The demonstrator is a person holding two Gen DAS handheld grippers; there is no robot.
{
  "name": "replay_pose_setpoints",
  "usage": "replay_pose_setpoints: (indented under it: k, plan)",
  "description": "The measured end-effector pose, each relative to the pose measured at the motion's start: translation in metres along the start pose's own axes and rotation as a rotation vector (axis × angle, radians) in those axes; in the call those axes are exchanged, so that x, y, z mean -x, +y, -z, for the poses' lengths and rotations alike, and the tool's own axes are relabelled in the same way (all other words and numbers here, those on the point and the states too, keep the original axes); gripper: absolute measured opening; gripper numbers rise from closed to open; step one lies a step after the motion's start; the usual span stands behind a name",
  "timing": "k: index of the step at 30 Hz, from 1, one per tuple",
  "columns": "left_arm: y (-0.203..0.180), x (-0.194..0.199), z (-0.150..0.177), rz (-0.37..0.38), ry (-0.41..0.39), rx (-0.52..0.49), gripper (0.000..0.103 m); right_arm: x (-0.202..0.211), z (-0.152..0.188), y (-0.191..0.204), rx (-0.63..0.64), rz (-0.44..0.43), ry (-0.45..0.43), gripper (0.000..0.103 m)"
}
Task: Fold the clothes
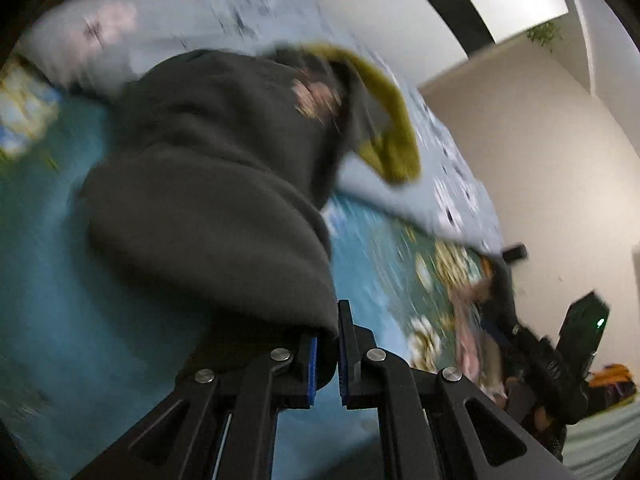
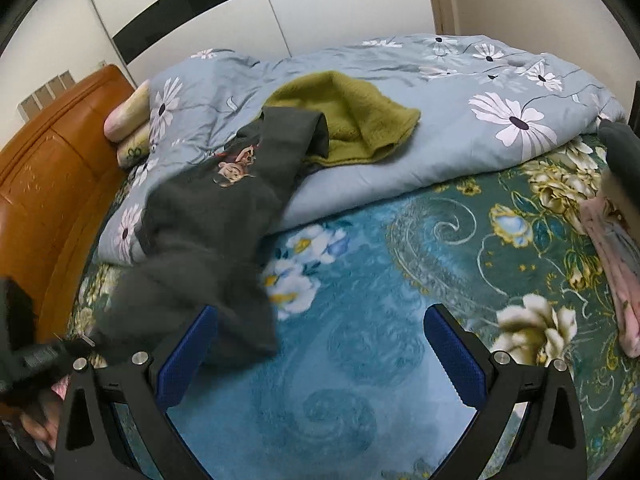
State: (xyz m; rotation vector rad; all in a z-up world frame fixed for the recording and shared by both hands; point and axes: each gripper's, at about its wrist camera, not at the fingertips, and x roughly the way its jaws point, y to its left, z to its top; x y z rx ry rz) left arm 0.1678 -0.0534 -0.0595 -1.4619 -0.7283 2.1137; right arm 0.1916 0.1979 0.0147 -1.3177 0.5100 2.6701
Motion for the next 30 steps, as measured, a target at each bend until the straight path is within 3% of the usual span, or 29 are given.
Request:
replay_pose_setpoints:
  k: [6, 7, 9, 12, 15, 20, 25, 28, 30]
  plan:
    - [0.025, -0.015, 0.006, 0.064, 0.071, 0.134, 0.012, 0.015, 0.013, -0.026, -0.072, 0.068, 0.002, 0.103]
    - [0.036, -0.010, 0.008, 0.077, 0.067, 0.171, 0.018, 0.017, 0.014, -0.028, -0.079, 0.073, 0.001, 0.103]
    - [0.057, 0.000, 0.013, 0.104, 0.059, 0.243, 0.049, 0.018, 0.018, -0.031, -0.094, 0.082, -0.001, 0.103]
    - [0.089, 0.015, 0.019, 0.145, 0.047, 0.351, 0.061, 0.016, 0.021, -0.033, -0.119, 0.084, 0.010, 0.103]
    - [0.120, 0.029, 0.023, 0.177, 0.019, 0.465, 0.064, 0.013, 0.024, -0.030, -0.124, 0.080, 0.027, 0.103]
    - [0.168, 0.035, 0.012, 0.198, -0.104, 0.658, 0.064, 0.013, 0.023, -0.019, -0.079, 0.081, 0.030, 0.103]
    - [0.180, 0.022, -0.013, 0.129, -0.119, 0.679, 0.060, 0.006, 0.025, -0.004, -0.065, 0.053, 0.065, 0.103]
    - [0.178, 0.015, -0.027, 0.111, -0.115, 0.670, 0.039, -0.005, 0.030, 0.013, -0.055, -0.008, 0.138, 0.103]
    - [0.179, 0.010, -0.035, 0.090, -0.095, 0.674, 0.018, -0.015, 0.035, 0.030, -0.030, -0.060, 0.195, 0.103]
